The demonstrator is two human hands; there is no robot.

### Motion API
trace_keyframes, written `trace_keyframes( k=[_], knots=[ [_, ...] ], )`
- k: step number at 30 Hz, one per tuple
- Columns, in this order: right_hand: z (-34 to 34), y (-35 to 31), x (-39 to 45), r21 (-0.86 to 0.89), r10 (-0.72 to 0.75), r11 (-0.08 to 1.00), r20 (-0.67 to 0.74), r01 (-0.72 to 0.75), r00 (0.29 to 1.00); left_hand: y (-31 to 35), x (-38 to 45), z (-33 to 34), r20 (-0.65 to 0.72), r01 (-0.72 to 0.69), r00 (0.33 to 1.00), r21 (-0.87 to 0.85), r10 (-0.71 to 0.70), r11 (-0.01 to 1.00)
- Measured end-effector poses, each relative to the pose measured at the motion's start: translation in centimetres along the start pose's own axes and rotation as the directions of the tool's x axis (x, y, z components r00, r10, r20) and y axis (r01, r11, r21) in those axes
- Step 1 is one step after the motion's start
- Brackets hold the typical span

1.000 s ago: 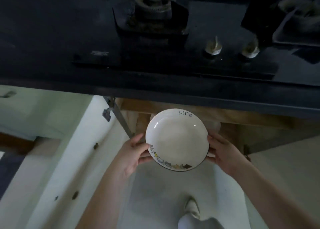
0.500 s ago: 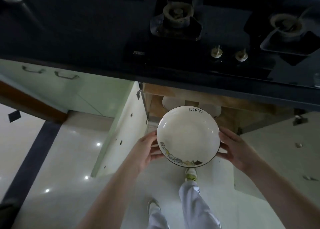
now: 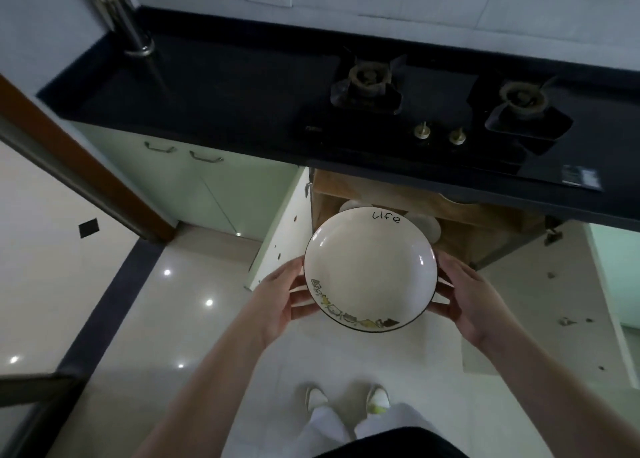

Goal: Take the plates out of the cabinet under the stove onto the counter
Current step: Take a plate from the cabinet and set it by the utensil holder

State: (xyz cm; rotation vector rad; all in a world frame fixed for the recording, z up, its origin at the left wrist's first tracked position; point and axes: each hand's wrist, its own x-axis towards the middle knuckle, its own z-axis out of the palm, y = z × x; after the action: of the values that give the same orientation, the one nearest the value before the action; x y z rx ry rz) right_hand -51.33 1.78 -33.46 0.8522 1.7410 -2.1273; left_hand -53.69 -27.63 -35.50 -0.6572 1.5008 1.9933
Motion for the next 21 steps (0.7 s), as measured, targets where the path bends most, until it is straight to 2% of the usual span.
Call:
trace_keyframes(
  k=[5,12,21],
  knots=[
    [0.0,-1.3,-2.7,0.028,0.012,1.000,0.062,-0.013,0.998,0.8,-4.3,0.2,-0.069,-0.033,0.997,-0.097,0.026,0.995],
    [-0.4,-2.3,-5.2,0.077,0.037,0.996,0.201,-0.053,0.979,1.2,-9.5,0.7,-0.097,-0.068,0.994,-0.110,0.057,0.992],
    [4.7,-2.8,-7.4,-0.021,0.094,0.995,0.366,-0.093,0.926,0.9,-14.5,-3.2,-0.281,-0.131,0.954,-0.083,0.103,0.988]
  ],
)
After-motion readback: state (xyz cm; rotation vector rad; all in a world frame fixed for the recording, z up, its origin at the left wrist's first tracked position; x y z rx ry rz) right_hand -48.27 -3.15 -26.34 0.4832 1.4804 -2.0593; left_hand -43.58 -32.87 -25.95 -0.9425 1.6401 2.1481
